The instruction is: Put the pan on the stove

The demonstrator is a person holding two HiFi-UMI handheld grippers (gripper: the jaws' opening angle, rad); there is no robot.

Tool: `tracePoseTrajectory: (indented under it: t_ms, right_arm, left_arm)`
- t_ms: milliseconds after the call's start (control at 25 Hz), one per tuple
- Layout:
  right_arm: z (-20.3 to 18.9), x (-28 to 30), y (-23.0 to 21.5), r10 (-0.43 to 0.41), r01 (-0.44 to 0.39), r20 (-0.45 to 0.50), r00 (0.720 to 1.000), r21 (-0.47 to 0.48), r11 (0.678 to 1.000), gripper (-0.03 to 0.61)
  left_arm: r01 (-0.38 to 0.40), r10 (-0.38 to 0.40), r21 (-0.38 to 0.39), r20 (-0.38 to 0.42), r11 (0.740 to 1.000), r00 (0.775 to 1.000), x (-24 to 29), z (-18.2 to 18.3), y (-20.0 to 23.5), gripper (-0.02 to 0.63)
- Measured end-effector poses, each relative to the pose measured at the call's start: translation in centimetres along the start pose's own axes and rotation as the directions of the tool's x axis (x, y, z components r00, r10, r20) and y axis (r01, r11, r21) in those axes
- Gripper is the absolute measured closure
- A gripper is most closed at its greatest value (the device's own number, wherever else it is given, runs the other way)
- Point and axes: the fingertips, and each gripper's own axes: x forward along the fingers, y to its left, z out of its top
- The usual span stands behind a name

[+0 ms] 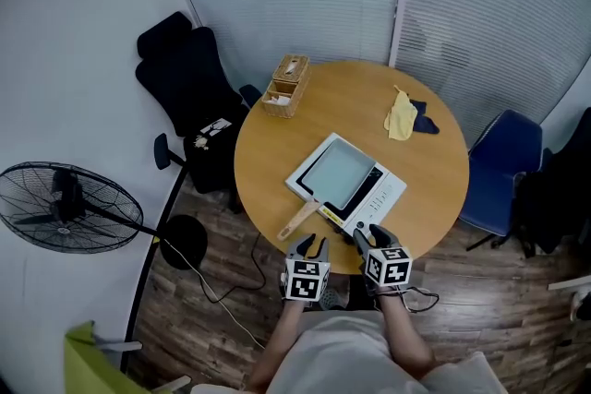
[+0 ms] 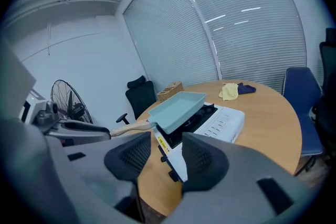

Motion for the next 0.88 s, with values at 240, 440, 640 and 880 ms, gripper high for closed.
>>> tracePoseTrajectory:
  t_ms: [240, 440, 640, 880]
  right_arm:
    - [-0.2, -0.5, -0.5, -0.023, 0.023, 0.013, 1.000, 0.011, 1.000, 0.461]
    - [-0.6, -0.9, -0.5, -0.032, 0.032, 0.024, 0.999, 0.024, 0.999, 0.500]
    - [-0.2, -1.3, -0.8, -0.039, 0.037, 0.046, 0.998, 0.041, 0.998, 0.546]
    - [-0.2, -1.9, -0.7, -0.051, 0.048, 0.050, 0.997, 0.050, 0.998, 0.555]
  left_arm:
    - [-0.009, 0.010, -0.024, 0.015, 1.000, 1.000, -0.2, -0.3, 0.2, 0.550]
    - [0.020, -0.020, -0.037, 0.023, 0.999, 1.000, -0.3, -0.4, 0.0, 0.575]
    - [0.035, -0.032, -0.066, 0.050, 0.997, 0.998, -0.6, 0.0, 0.1, 0.582]
    - [0.039, -0.035, -0.079, 0.053, 0.996, 0.998, -0.8, 0.1, 0.2, 0.584]
